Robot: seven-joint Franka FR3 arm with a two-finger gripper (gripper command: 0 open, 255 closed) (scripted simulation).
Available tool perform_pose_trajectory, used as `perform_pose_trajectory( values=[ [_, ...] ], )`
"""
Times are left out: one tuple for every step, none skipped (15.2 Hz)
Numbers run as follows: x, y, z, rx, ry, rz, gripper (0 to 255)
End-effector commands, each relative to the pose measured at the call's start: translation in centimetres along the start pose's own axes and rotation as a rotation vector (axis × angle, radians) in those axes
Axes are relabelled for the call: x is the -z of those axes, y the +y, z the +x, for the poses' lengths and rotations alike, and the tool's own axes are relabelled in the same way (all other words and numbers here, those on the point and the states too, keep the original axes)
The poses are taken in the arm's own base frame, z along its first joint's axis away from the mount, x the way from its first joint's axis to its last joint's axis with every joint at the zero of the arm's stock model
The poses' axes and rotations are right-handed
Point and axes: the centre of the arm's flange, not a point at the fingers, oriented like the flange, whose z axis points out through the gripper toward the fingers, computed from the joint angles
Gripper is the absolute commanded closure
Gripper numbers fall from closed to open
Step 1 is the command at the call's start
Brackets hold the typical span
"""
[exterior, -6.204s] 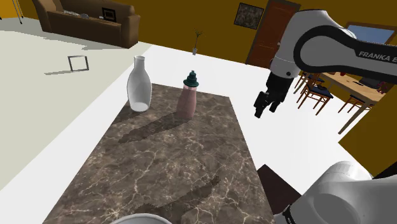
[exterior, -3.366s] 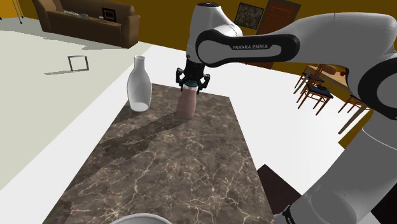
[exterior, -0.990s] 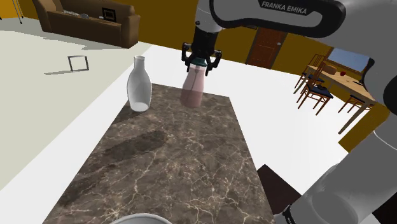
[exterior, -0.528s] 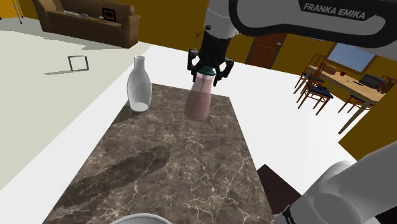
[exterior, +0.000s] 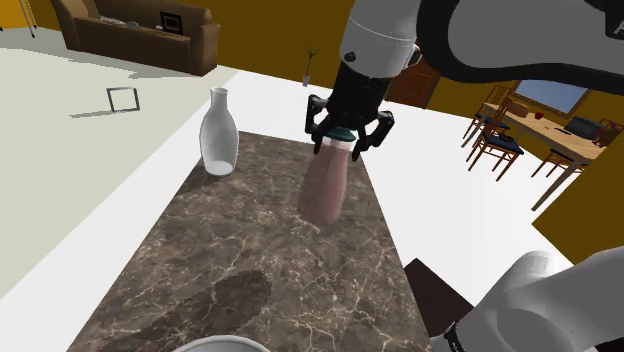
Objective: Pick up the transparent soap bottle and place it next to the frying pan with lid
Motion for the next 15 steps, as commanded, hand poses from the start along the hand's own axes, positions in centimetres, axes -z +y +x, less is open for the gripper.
perform_pose_trajectory(
  values=[
    [0.3,0.9,-2.4,-0.002,0.000,0.000,255],
    [0.6,1.3,-3.7,-0.002,0.000,0.000,255],
    [0.9,1.6,-4.9,-0.002,0.000,0.000,255],
    [1.2,1.9,-6.2,-0.002,0.000,0.000,255],
    [1.5,2.3,-7.4,-0.002,0.000,0.000,255],
    [1.8,2.6,-8.6,-0.002,0.000,0.000,255],
    [2.1,3.0,-9.9,-0.002,0.000,0.000,255],
    [2.4,3.3,-11.1,-0.002,0.000,0.000,255],
    [2.7,3.6,-12.4,-0.002,0.000,0.000,255],
    [3.0,4.0,-13.6,-0.002,0.000,0.000,255],
    [3.3,4.3,-14.8,-0.002,0.000,0.000,255],
    [3.6,4.7,-16.1,-0.002,0.000,0.000,255],
    [3.9,5.0,-17.3,-0.002,0.000,0.000,255],
    [4.2,5.4,-18.6,-0.002,0.000,0.000,255],
    [4.4,5.7,-19.8,-0.002,0.000,0.000,255]
  ],
)
